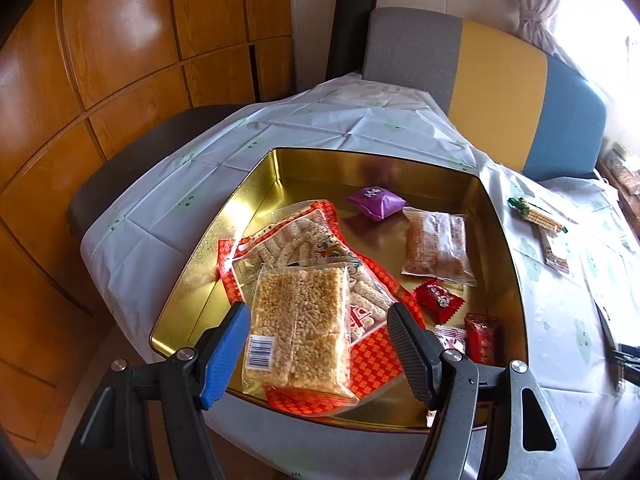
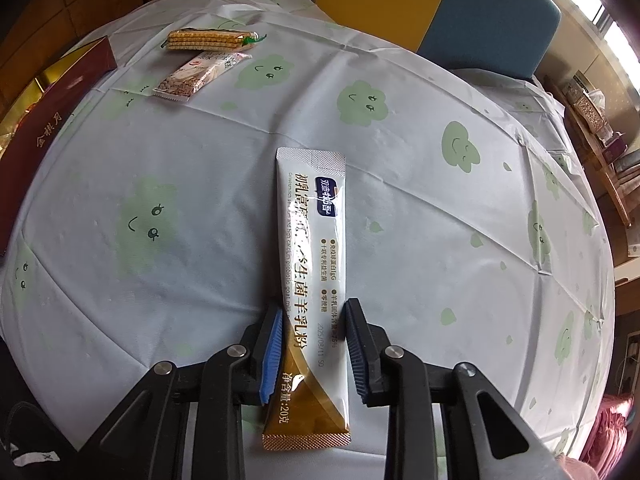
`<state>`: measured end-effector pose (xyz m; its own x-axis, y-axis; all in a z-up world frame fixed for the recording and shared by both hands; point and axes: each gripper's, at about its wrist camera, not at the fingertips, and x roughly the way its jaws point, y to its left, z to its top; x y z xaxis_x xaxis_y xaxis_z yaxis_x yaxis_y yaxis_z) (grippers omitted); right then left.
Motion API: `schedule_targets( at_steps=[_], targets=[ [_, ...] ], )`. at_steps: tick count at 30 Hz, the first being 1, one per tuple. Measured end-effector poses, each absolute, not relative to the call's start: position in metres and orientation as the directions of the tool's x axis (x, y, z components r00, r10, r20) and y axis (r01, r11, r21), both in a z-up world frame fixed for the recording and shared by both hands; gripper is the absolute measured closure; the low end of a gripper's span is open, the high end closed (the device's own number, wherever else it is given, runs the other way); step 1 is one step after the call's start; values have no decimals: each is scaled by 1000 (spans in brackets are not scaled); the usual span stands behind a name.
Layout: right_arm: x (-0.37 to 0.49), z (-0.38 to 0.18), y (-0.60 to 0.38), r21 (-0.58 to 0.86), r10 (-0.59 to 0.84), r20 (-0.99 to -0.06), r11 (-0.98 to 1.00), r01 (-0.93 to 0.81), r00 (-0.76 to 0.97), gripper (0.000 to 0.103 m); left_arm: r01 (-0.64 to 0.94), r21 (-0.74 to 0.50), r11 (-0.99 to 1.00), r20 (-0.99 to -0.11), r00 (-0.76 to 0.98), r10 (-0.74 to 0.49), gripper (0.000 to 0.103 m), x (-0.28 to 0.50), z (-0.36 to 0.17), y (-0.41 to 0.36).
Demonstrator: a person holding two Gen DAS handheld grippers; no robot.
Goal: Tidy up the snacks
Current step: 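Lower the rice-crisp pack into the gold tin and open the left gripper, then carry the white-and-gold sachet into the gold tin and release it with the right gripper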
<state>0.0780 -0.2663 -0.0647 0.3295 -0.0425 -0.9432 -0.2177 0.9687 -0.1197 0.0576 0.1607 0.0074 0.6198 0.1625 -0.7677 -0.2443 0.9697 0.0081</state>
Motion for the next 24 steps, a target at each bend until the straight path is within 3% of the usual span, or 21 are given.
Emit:
schedule_targets(
  at_steps=[13,24],
  targets=[
    [88,-61,-279,-10,38,-964,984,-176,265,76,-237,-19,971,-764,630,139,32,48,9,164],
    [83,-2,-217,183,265,-902,950,-254,340,77,-251,-37,967,-765,630,134,33,43,6,174]
  ],
)
